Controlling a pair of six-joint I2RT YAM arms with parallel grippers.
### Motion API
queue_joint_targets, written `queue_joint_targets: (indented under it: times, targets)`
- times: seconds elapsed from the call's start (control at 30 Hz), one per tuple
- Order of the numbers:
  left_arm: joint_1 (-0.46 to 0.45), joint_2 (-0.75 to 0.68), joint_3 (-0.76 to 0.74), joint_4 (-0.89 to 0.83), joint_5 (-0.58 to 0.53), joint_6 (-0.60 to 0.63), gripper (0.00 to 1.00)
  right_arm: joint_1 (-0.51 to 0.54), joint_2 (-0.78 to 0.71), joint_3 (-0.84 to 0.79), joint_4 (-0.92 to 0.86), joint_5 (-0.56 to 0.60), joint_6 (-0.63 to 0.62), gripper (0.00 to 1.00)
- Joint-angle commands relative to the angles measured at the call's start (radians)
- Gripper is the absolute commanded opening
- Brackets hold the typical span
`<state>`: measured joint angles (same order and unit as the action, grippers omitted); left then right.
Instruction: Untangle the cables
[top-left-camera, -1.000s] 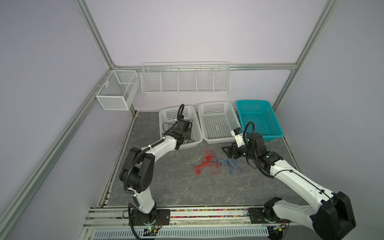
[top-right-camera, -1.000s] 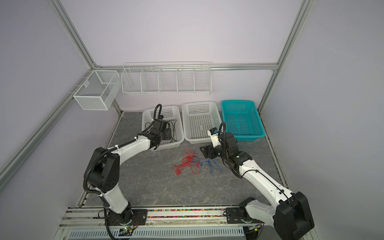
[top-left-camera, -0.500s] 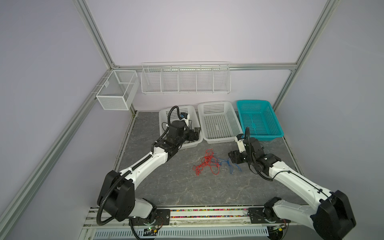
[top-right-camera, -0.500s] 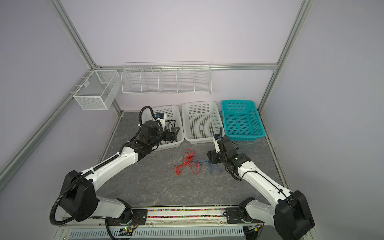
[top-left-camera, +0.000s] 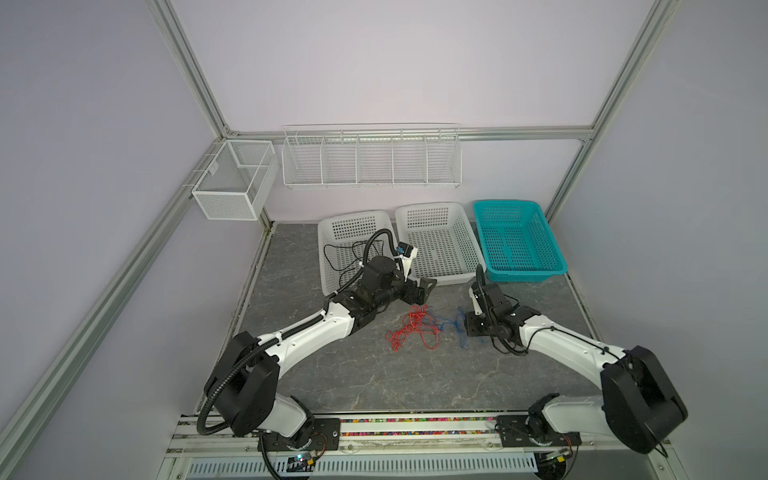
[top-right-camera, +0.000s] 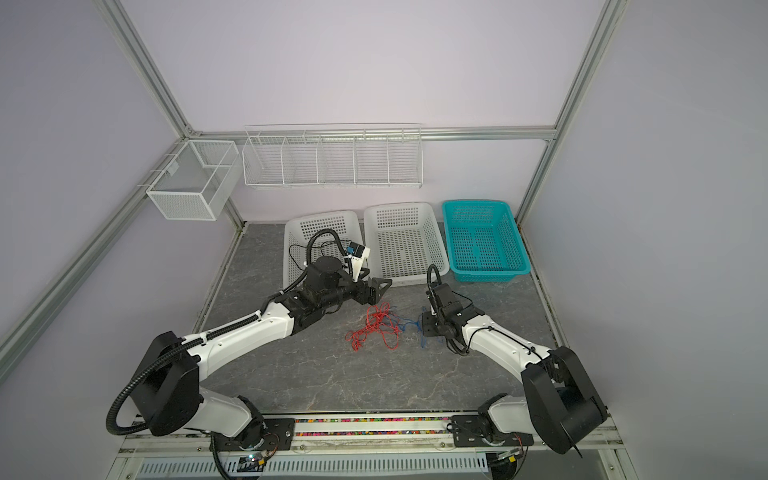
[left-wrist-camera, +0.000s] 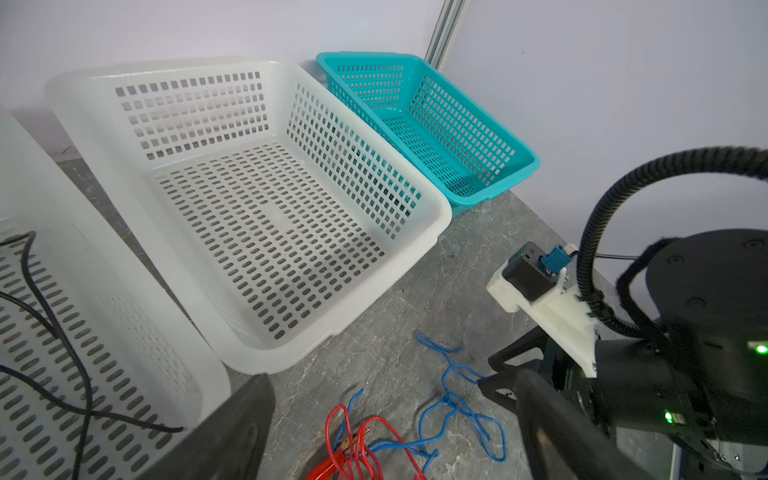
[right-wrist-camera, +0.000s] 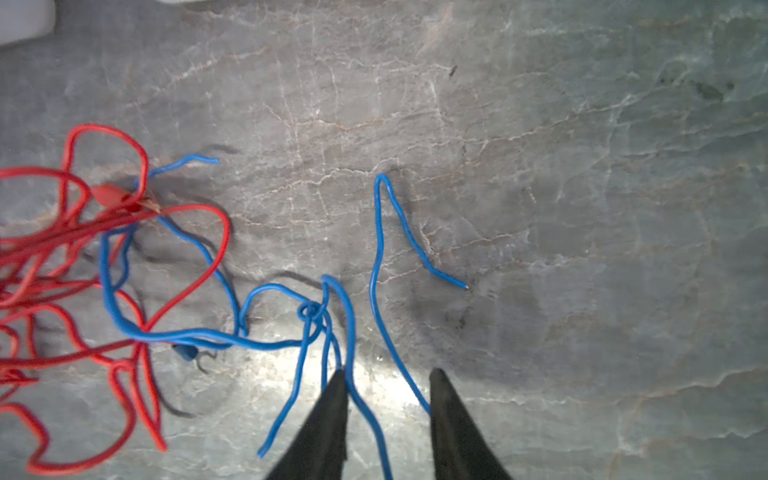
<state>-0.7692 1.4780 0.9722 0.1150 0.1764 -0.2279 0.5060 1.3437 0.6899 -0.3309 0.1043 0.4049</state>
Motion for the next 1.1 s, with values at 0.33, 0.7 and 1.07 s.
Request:
queue_joint_targets:
  times: [0.33,0.7,1.07]
  targets:
    - [-0.050,0.040,0.013,-0.011,0.018,0.070,0.90,0.012,-0.136,0.062,-0.083,0.032,-0.059,0.06]
    - [-0.074,0.101,0.032,-0.031,0.034,0.113,0.87,0.031,-0.318,0.079,-0.066,-0.038,-0.153,0.07]
    - [-0.106,0.176,-0.001,0.001,0.075,0.140,0.85,0.033,-0.356,0.086,-0.050,-0.031,-0.153,0.07]
